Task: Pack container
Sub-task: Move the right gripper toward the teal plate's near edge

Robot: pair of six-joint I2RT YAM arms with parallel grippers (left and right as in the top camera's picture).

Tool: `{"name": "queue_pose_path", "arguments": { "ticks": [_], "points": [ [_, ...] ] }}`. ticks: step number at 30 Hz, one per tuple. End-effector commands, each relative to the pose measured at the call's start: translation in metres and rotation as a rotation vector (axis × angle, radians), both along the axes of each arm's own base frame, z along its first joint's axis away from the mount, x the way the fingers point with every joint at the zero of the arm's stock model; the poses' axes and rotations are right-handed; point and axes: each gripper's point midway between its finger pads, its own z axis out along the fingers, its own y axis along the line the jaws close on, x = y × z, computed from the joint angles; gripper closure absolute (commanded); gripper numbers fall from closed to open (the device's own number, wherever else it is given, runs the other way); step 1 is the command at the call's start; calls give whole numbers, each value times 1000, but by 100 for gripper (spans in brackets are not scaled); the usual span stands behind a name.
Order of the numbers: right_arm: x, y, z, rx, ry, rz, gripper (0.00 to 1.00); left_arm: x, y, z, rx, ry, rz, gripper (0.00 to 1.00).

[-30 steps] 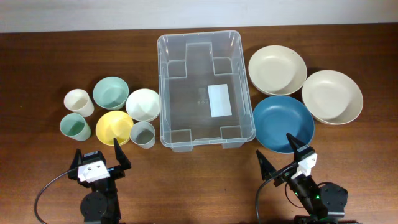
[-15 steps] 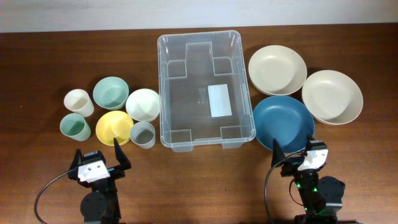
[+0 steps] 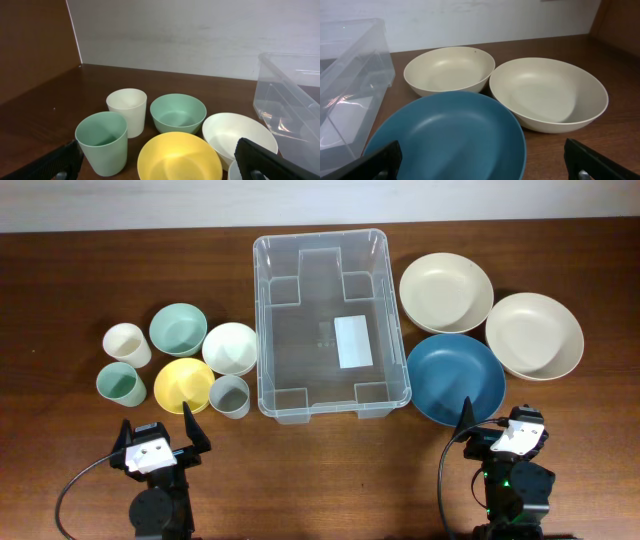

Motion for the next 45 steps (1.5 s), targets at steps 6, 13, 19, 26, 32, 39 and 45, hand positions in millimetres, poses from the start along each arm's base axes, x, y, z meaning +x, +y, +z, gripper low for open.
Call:
{"name": "queue_pose_path", "arguments": {
  "ticks": [6,13,19,26,32,39,45],
  "points": [
    [-1,-6,-4,53,0,-48,1,0,0,-1,-9,0,4,0],
    [-4,-20,1,287,-70,-183,1,0,0,-1,-9,0,4,0],
    [-7,-21,3,285,-48,-194,1,0,0,-1,-9,0,4,0],
    [-17,-23,-9,343,43,-245,1,0,0,-1,-9,0,4,1],
    [-29,-35,11,318,56,-322,1,0,0,-1,-9,0,4,1],
    [-30,-11,22,364,113,-193,1,0,0,-1,-9,0,4,0],
    [-27,-4,25,377,107,-153,1,0,0,-1,-9,0,4,1]
  ]
}}
